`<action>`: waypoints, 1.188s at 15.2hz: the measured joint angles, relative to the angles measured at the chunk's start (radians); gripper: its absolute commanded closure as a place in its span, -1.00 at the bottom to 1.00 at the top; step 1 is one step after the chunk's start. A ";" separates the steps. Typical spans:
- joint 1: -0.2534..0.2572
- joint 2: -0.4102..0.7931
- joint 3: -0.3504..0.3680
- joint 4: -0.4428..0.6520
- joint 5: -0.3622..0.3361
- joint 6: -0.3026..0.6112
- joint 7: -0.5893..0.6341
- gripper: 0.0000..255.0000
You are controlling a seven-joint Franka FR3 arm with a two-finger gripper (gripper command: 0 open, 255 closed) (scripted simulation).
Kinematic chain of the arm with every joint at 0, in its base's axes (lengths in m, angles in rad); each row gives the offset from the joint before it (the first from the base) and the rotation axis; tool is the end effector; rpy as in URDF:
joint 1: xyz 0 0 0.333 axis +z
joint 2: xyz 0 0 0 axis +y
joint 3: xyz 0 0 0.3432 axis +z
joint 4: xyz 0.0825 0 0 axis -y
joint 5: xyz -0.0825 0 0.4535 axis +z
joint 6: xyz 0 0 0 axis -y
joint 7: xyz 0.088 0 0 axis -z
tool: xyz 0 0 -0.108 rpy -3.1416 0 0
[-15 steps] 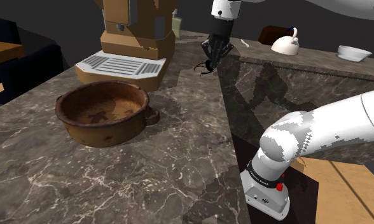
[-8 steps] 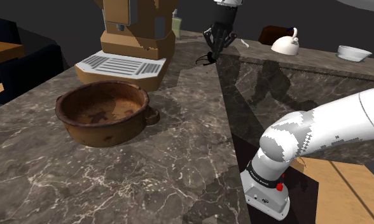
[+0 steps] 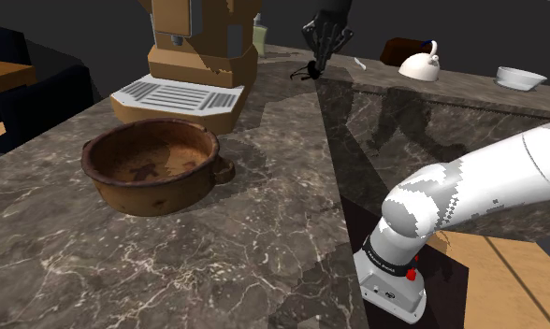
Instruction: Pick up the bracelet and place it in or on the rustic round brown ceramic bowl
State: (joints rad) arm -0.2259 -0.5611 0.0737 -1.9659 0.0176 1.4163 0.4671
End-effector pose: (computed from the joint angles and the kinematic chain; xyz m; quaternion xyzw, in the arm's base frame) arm 0.4079 -0.0499 0.7159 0.9511 -0.3086 0.0067 0.0100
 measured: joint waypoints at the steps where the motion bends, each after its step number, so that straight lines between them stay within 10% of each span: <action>1: -0.001 0.006 -0.001 0.018 -0.001 -0.013 -0.001 1.00; 18: 0.059 0.041 0.216 0.171 0.106 -0.117 0.279 1.00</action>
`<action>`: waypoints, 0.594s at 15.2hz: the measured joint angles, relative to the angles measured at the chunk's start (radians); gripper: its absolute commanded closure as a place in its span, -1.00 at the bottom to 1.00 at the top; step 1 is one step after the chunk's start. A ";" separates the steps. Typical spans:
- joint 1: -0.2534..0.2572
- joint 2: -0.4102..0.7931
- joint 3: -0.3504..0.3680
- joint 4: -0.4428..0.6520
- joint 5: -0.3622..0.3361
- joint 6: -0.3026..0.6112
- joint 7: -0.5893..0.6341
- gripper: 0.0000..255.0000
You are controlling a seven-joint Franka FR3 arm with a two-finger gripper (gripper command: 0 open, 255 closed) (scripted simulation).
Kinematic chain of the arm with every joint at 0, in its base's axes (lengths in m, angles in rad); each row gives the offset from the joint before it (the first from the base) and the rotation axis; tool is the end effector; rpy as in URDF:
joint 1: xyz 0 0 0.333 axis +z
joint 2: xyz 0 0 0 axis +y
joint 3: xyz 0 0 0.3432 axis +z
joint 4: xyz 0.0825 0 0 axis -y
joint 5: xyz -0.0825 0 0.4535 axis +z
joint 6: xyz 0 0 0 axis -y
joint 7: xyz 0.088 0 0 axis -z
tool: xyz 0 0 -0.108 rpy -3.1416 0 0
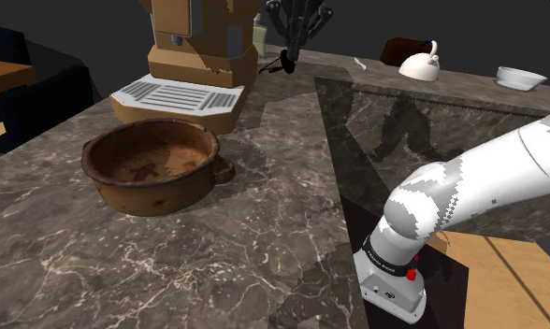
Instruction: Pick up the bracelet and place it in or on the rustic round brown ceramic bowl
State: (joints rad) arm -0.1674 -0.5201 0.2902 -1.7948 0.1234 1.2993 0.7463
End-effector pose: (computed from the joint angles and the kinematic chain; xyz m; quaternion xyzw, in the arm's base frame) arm 0.4009 0.1127 0.7641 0.9513 -0.3080 0.0066 0.0101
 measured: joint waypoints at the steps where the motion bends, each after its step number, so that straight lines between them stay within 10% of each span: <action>1: 0.005 0.006 0.026 0.002 0.010 0.007 0.031 1.00; 9: 0.030 0.100 0.201 0.119 0.051 0.004 0.243 1.00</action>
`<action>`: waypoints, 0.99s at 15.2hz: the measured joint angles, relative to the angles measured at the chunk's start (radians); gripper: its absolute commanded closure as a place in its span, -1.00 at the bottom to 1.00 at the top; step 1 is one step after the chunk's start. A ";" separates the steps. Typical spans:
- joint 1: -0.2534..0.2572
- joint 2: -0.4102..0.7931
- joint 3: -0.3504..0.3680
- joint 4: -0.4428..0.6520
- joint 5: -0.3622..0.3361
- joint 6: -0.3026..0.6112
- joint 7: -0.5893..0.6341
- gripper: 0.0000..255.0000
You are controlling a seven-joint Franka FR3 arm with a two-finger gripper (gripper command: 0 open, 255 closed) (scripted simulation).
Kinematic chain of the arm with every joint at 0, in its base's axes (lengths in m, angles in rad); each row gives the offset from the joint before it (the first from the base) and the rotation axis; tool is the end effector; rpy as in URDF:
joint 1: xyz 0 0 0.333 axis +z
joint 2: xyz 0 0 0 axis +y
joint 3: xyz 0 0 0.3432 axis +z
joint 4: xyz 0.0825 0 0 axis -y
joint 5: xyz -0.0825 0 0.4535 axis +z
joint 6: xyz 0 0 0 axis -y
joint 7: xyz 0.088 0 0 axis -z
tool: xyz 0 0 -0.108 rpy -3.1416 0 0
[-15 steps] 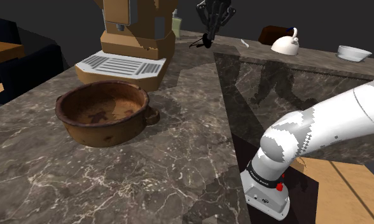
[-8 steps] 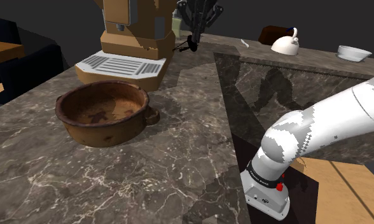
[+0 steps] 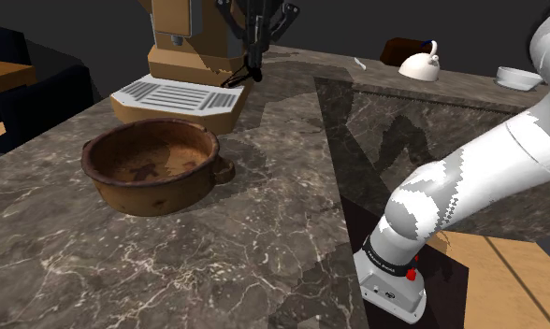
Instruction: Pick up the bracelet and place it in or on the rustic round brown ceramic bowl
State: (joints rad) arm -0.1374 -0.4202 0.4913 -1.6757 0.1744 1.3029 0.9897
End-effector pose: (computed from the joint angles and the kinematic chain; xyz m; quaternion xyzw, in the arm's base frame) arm 0.3977 0.2433 0.7647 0.9513 -0.3080 0.0070 0.0107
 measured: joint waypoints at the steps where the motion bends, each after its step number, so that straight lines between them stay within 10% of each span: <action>1: 0.004 0.011 0.023 0.015 0.003 -0.002 0.029 1.00; 12: 0.080 0.404 0.398 0.385 -0.183 -0.037 0.462 1.00; 15: 0.086 0.404 0.405 0.354 -0.182 -0.005 0.481 1.00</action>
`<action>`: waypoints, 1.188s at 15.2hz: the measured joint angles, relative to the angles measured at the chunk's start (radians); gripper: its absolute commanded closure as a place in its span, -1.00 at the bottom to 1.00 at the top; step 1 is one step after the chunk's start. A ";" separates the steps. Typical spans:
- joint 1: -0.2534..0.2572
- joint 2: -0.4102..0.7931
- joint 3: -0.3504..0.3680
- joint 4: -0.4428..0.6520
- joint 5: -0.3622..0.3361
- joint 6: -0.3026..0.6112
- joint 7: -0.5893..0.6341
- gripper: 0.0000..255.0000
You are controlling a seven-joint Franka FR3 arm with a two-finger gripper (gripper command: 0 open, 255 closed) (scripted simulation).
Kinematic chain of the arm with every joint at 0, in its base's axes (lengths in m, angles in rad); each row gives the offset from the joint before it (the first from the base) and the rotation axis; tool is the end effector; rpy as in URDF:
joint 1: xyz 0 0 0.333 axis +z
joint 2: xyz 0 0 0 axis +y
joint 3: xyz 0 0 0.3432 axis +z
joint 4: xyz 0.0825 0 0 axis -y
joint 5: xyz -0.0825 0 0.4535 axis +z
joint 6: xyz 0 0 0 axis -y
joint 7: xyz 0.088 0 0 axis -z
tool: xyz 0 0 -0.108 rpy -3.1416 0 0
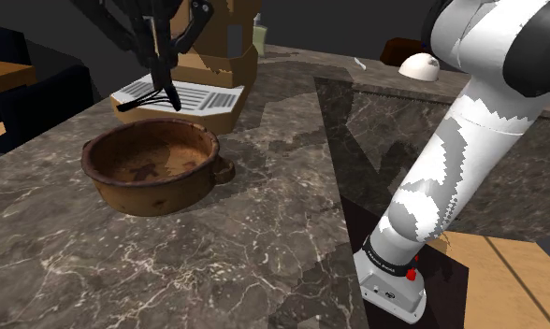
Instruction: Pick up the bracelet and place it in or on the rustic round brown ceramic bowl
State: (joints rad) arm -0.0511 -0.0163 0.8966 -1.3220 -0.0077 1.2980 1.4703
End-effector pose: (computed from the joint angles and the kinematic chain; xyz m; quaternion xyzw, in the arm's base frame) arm 0.3832 0.4390 0.7637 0.9512 -0.3084 0.0065 0.0104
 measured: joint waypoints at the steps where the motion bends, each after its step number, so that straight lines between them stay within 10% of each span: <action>1: -0.002 -0.005 -0.002 -0.018 0.004 0.015 -0.002 1.00; 18: -0.021 -0.139 -0.056 -0.302 0.102 0.210 -0.076 1.00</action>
State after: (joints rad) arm -0.0726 -0.1554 0.8407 -1.6239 0.0948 1.5083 1.3945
